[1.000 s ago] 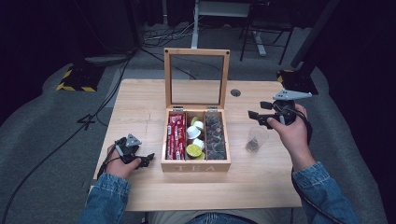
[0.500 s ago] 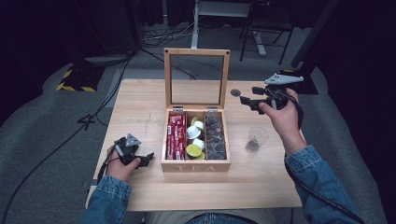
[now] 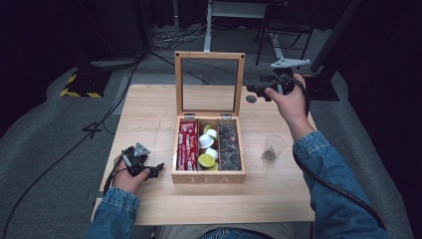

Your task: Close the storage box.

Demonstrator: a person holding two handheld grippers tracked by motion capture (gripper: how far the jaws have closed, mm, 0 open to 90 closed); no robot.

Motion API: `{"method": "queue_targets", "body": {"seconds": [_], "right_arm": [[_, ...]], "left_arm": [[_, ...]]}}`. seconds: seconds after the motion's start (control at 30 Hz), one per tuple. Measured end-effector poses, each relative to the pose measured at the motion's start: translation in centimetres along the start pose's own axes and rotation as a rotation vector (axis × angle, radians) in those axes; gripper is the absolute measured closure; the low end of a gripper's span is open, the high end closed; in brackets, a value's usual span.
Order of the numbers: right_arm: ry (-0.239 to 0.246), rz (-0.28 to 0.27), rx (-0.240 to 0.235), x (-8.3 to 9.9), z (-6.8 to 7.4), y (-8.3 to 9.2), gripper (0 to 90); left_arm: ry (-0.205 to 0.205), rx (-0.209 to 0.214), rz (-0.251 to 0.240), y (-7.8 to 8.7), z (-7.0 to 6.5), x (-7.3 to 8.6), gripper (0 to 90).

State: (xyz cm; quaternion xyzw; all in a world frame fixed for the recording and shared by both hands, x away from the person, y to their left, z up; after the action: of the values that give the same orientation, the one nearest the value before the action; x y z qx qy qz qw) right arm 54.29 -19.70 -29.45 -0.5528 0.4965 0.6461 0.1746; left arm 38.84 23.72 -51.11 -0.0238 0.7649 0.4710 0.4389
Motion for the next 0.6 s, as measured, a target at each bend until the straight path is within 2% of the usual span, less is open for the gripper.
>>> {"method": "queue_targets", "body": {"seconds": [0.17,0.23,0.3,0.6], "right_arm": [[0.014,-0.009,0.004,-1.1,-0.3,-2.0,30.9],[0.011,-0.006,0.007,-1.2,-0.3,-2.3,31.3],[0.000,-0.003,0.032,-1.7,-0.5,-3.3,31.8],[-0.025,-0.022,0.058,-2.7,-0.7,-5.4,34.3]], "left_arm": [[0.000,0.000,0.000,0.0,0.0,0.0,16.2],[0.000,0.000,0.000,0.0,0.0,0.0,16.2],[0.000,0.000,0.000,0.0,0.0,0.0,16.2],[-0.002,0.000,0.004,0.0,0.0,0.0,16.2]]}}
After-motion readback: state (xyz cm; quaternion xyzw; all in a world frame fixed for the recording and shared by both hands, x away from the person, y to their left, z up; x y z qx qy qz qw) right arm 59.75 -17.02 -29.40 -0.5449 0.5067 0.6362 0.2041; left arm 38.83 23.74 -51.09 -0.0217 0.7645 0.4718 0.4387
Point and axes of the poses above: each handheld gripper's, and its own axes: y roughly backward along the jaws, x roughly out of its underside, z roughly to its left, the point moved 1 cm from there along -y, roughly forward along the jaws, and after that the axes turned 12 degrees about x, right-handed, at the moved point
